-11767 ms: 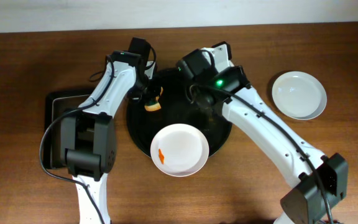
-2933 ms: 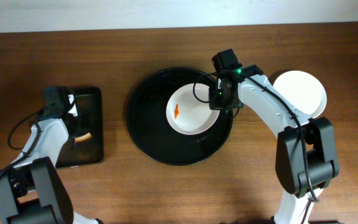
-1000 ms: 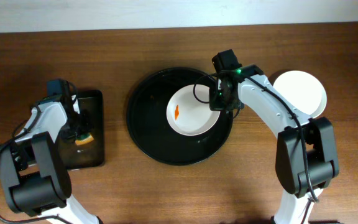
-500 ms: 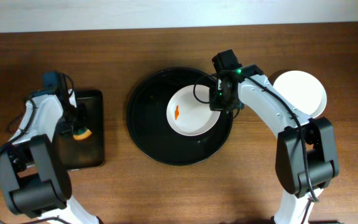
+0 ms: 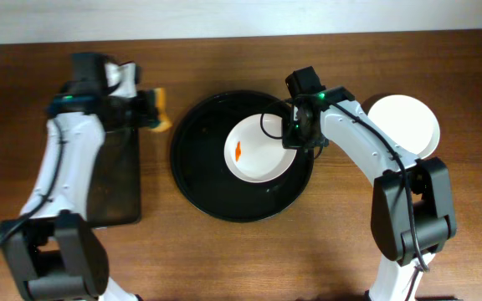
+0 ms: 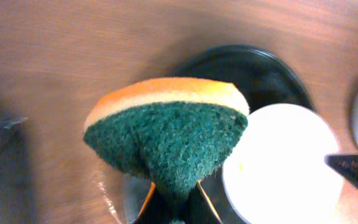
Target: Clean dirty plates on tray and stack at the side
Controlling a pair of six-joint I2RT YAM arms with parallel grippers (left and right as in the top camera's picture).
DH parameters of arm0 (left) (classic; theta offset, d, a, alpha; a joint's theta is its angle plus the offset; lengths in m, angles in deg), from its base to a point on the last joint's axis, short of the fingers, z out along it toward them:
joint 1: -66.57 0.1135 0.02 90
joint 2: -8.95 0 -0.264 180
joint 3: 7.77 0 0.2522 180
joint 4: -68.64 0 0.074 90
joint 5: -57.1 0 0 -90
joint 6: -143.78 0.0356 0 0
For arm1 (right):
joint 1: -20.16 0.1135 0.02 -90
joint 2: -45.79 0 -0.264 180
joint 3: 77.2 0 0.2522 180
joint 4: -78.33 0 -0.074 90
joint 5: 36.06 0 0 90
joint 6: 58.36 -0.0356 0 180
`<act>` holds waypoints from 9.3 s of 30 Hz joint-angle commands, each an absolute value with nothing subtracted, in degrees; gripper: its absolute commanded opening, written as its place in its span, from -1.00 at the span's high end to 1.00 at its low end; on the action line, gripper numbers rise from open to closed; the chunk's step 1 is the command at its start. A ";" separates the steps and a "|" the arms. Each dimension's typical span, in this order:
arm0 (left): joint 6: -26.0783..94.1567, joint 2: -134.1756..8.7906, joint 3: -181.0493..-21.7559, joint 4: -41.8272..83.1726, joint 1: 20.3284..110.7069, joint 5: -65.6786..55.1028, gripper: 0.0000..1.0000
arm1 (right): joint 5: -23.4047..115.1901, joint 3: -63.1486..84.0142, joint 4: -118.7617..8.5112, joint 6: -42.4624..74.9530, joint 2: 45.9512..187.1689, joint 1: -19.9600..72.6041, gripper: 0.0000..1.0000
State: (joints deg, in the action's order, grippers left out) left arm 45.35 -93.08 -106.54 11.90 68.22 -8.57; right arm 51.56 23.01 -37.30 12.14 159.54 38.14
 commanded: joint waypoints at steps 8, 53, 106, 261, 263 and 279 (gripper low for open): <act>39.41 -109.56 -106.63 29.36 48.79 -2.95 1.00 | 52.09 24.00 -37.10 13.36 159.61 37.76 0.92; 35.60 -117.74 -110.89 10.48 45.62 -34.93 1.00 | 52.55 24.02 -36.21 13.34 159.61 37.76 0.92; 49.59 -111.01 -122.10 -2.07 54.36 -5.88 0.99 | 125.18 24.00 -30.24 20.70 142.80 66.70 0.92; 50.84 -42.18 -117.62 -41.81 67.85 -31.21 -0.99 | 48.20 -35.04 -53.37 40.42 56.79 17.39 -0.97; 50.84 -42.18 -117.62 -41.81 67.85 -31.21 -0.99 | 48.15 -42.08 -60.23 40.29 53.64 17.39 -0.97; 50.84 -42.18 -117.62 -41.81 67.85 -31.23 -0.99 | 48.00 -63.13 -84.64 39.57 45.97 17.50 -0.97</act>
State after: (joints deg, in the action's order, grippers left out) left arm 49.94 -42.20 -117.62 -41.81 67.91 -30.60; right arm 48.33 -62.43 -83.99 39.76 46.63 17.77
